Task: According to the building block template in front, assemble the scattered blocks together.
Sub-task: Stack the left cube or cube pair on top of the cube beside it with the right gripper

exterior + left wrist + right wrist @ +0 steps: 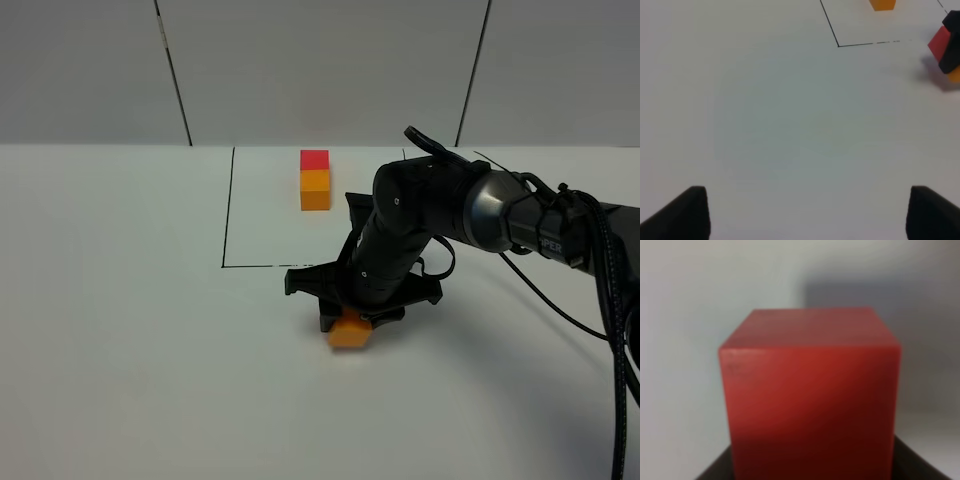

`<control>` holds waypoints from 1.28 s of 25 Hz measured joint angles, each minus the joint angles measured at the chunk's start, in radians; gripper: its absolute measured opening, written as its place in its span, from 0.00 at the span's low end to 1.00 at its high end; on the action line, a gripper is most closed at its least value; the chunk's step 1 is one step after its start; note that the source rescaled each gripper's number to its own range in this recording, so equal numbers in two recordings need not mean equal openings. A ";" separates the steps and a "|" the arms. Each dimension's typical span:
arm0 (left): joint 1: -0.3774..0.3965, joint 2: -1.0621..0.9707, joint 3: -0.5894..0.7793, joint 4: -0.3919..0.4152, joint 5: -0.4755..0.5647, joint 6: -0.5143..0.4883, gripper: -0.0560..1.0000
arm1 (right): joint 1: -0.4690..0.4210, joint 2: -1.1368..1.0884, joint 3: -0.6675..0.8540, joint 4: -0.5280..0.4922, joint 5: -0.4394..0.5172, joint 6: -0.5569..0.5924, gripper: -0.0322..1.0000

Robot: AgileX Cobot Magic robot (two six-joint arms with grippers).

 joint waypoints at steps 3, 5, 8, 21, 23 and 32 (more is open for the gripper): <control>0.000 0.000 0.000 0.000 0.000 0.000 0.71 | 0.002 0.014 0.000 -0.046 0.014 0.029 0.14; 0.000 0.000 0.000 0.000 0.000 0.000 0.71 | 0.009 0.018 0.000 -0.066 0.010 0.049 0.14; 0.000 0.000 0.000 0.000 0.000 0.000 0.71 | 0.023 0.019 0.000 -0.070 -0.019 0.070 0.14; 0.000 0.000 0.000 0.000 0.000 0.000 0.71 | 0.045 0.052 -0.001 -0.071 -0.041 0.096 0.14; 0.000 0.000 0.000 0.000 0.000 0.000 0.71 | 0.045 0.052 -0.001 -0.071 -0.041 0.096 0.14; 0.000 0.000 0.000 0.000 0.000 0.000 0.71 | 0.047 0.052 -0.001 -0.012 -0.040 0.100 0.32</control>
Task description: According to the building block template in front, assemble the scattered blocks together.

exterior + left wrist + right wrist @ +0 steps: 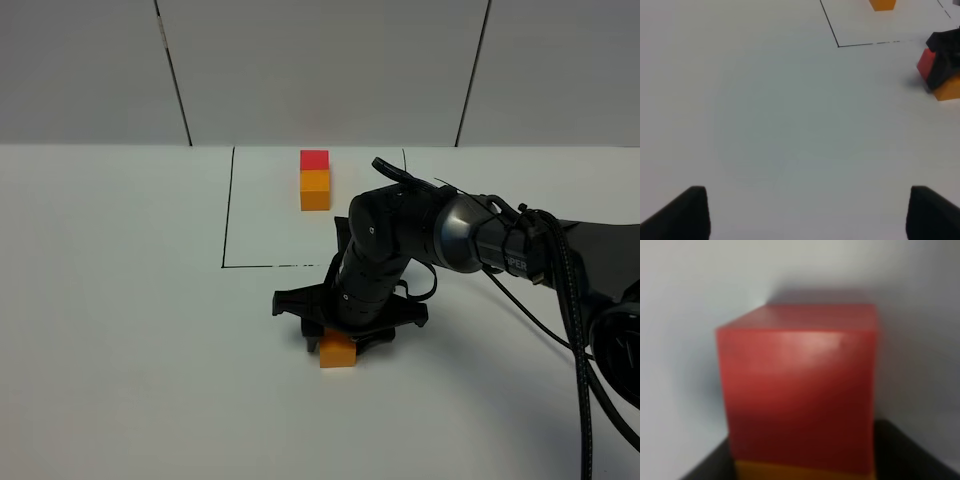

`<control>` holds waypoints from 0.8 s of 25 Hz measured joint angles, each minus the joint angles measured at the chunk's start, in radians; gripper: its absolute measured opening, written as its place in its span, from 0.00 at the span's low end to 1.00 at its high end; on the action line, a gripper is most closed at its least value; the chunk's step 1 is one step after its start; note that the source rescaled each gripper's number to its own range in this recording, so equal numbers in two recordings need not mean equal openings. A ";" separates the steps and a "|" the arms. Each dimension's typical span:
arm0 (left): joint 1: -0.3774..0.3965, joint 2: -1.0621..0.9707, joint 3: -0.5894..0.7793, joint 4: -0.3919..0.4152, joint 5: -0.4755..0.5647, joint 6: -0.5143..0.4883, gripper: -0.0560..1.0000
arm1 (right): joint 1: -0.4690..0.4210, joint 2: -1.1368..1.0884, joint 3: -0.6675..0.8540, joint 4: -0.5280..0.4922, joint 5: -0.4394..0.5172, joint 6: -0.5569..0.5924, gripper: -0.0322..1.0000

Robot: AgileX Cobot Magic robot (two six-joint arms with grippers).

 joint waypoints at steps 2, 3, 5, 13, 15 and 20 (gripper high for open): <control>0.000 0.000 0.000 0.000 0.000 0.000 0.71 | 0.005 0.000 -0.003 0.007 0.001 0.000 0.57; 0.000 0.000 0.000 0.000 0.000 -0.001 0.71 | 0.008 0.000 -0.006 0.006 0.004 0.001 0.70; 0.000 0.000 0.000 0.000 0.000 -0.001 0.71 | 0.017 0.000 -0.009 -0.005 0.007 0.001 0.91; 0.000 0.000 0.000 0.000 0.000 -0.001 0.71 | 0.025 -0.009 -0.009 -0.058 0.041 0.042 1.00; 0.000 0.000 0.000 0.000 0.000 -0.001 0.71 | 0.025 -0.016 -0.008 -0.063 0.057 0.045 1.00; 0.000 0.000 0.000 0.000 0.000 -0.001 0.71 | 0.025 -0.108 -0.006 -0.081 0.062 0.046 1.00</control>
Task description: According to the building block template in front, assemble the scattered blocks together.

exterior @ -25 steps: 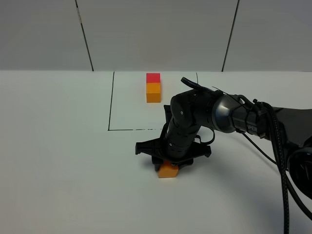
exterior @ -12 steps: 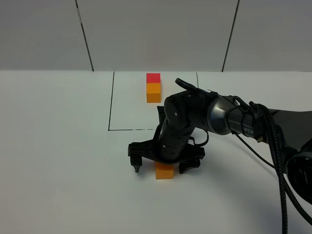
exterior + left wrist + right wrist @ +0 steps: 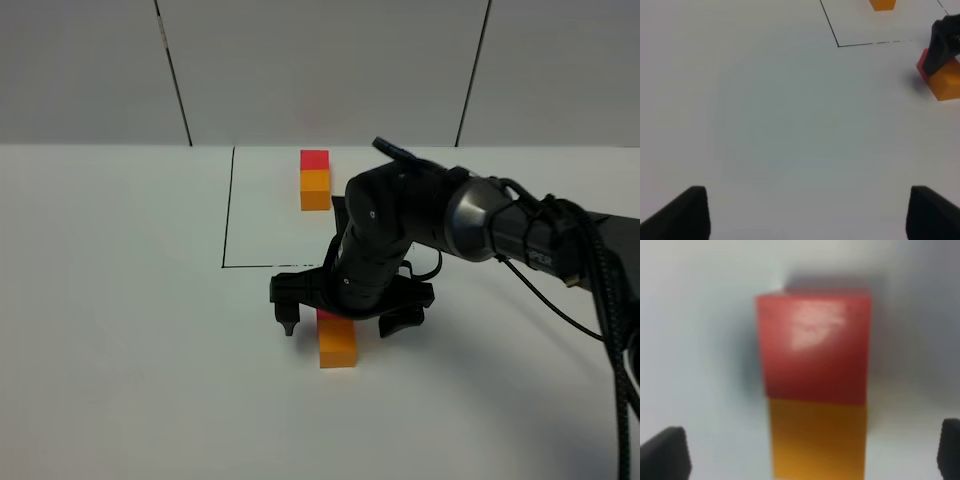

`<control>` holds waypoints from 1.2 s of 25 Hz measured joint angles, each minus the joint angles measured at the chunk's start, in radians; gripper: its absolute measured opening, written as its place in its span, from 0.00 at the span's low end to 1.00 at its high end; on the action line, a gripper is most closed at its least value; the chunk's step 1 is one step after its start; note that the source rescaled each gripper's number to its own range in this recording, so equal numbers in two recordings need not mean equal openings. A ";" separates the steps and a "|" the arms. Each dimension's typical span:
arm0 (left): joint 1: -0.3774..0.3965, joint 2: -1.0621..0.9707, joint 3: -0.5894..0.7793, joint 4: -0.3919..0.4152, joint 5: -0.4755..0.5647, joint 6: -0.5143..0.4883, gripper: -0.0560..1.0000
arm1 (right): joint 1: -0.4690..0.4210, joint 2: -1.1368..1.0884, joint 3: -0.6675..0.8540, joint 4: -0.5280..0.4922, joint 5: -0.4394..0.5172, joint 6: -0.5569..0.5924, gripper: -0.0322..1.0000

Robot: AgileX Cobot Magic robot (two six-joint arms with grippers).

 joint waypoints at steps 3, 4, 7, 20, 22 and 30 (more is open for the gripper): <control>0.000 0.000 0.000 0.000 0.000 0.000 0.71 | -0.002 -0.073 0.000 -0.001 0.000 -0.014 1.00; 0.000 0.000 0.000 0.000 0.000 0.000 0.71 | -0.004 -0.097 0.000 -0.001 -0.001 -0.025 1.00; 0.000 0.000 0.000 0.000 0.000 0.000 0.71 | -0.039 -0.165 0.000 0.003 -0.002 -0.051 1.00; 0.000 0.000 0.000 0.000 0.000 0.000 0.71 | -0.590 -0.374 0.011 -0.073 0.119 -0.226 1.00; 0.000 0.000 0.000 0.000 0.000 0.000 0.71 | -0.643 -0.417 0.036 -0.104 0.154 -0.256 1.00; 0.000 0.000 0.000 0.000 0.000 0.000 0.71 | -0.706 -0.793 0.382 -0.164 0.087 -0.271 1.00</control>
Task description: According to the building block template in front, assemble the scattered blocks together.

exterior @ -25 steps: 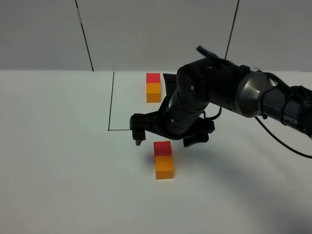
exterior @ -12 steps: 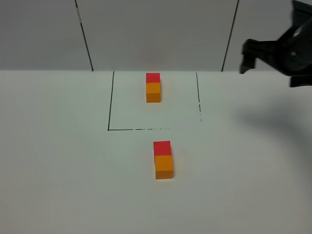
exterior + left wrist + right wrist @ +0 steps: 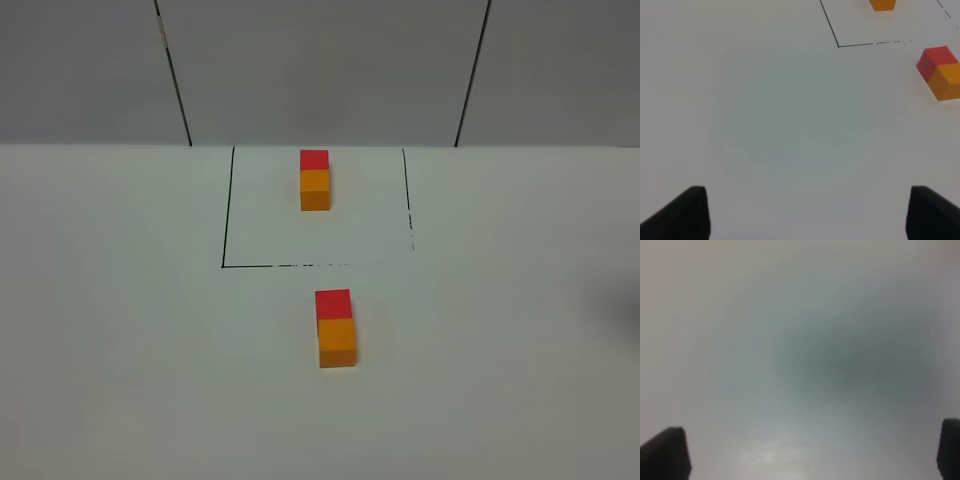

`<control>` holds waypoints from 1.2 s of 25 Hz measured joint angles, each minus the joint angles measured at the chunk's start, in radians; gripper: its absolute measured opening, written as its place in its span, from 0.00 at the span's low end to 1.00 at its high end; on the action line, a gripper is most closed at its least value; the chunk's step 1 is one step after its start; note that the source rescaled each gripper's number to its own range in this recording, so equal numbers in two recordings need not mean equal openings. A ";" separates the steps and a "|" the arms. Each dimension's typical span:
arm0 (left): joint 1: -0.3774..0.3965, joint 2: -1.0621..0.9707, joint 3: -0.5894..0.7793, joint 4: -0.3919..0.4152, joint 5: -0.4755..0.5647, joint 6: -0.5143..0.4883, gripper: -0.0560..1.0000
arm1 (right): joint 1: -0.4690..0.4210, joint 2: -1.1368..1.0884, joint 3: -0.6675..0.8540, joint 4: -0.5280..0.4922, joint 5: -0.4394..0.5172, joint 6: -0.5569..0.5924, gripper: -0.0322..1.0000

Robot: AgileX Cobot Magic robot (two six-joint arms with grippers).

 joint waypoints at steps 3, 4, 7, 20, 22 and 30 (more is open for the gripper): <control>0.000 0.000 0.000 0.000 0.000 0.000 0.71 | 0.000 -0.183 0.142 0.001 -0.013 -0.003 1.00; 0.000 0.000 0.000 0.000 0.000 0.000 0.71 | 0.000 -0.248 0.189 0.001 -0.013 -0.008 1.00; 0.000 0.000 0.000 0.000 0.000 0.000 0.71 | 0.000 -0.436 0.304 0.001 0.007 -0.046 1.00; 0.000 0.000 0.000 0.000 0.000 0.000 0.71 | 0.000 -1.015 0.566 0.035 0.095 -0.138 1.00; 0.000 0.000 0.000 0.000 0.000 0.000 0.71 | 0.000 -1.073 0.607 0.035 0.102 -0.140 1.00; 0.000 0.000 0.000 0.000 0.000 0.000 0.71 | 0.000 -1.296 0.690 0.056 0.145 -0.180 1.00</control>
